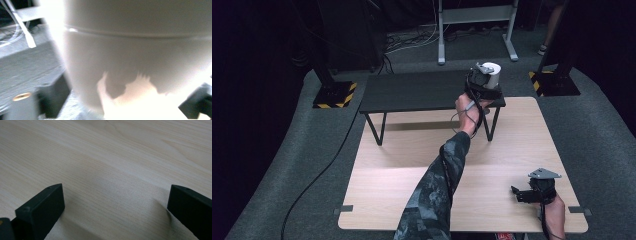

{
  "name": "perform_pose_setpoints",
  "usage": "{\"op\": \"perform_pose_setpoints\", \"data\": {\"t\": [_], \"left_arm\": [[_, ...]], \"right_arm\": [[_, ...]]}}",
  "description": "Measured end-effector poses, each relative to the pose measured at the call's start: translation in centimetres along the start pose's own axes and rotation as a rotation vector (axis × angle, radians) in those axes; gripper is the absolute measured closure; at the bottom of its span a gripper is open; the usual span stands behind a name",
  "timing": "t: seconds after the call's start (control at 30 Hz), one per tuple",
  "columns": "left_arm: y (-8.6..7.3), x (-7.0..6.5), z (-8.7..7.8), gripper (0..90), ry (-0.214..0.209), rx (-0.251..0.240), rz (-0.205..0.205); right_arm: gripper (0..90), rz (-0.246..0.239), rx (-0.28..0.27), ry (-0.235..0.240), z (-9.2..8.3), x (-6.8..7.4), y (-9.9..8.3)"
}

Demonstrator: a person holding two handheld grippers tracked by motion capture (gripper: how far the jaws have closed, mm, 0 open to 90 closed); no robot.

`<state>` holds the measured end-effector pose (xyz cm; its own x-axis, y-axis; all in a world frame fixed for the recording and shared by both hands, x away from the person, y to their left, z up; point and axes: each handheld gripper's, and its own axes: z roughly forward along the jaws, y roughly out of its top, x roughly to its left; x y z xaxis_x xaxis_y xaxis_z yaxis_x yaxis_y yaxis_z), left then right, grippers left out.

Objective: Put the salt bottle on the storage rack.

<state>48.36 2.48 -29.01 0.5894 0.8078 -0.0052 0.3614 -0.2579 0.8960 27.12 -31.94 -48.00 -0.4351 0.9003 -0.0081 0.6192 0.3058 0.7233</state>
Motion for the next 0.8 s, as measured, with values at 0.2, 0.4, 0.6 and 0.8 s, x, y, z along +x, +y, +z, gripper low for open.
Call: {"op": "perform_pose_setpoints", "data": {"t": [0.2,0.4,0.6,0.8], "left_arm": [[-0.8,1.0,-3.8,0.5,-0.006,-0.042,-0.003],[-3.5,2.1,-9.1,0.1,-0.001,-0.043,0.046],[-9.7,3.3,-15.1,0.1,0.043,-0.010,0.080],[-16.5,3.8,-18.4,0.2,0.108,0.056,0.051]], "right_arm": [[0.0,0.003,-0.001,0.002,0.0,-0.1,0.0],[0.0,0.013,0.004,0.007,0.0,-0.2,0.1],[0.0,0.014,0.005,0.009,0.1,-0.2,0.1],[0.0,0.015,0.005,0.007,0.1,-0.2,0.1]]}}
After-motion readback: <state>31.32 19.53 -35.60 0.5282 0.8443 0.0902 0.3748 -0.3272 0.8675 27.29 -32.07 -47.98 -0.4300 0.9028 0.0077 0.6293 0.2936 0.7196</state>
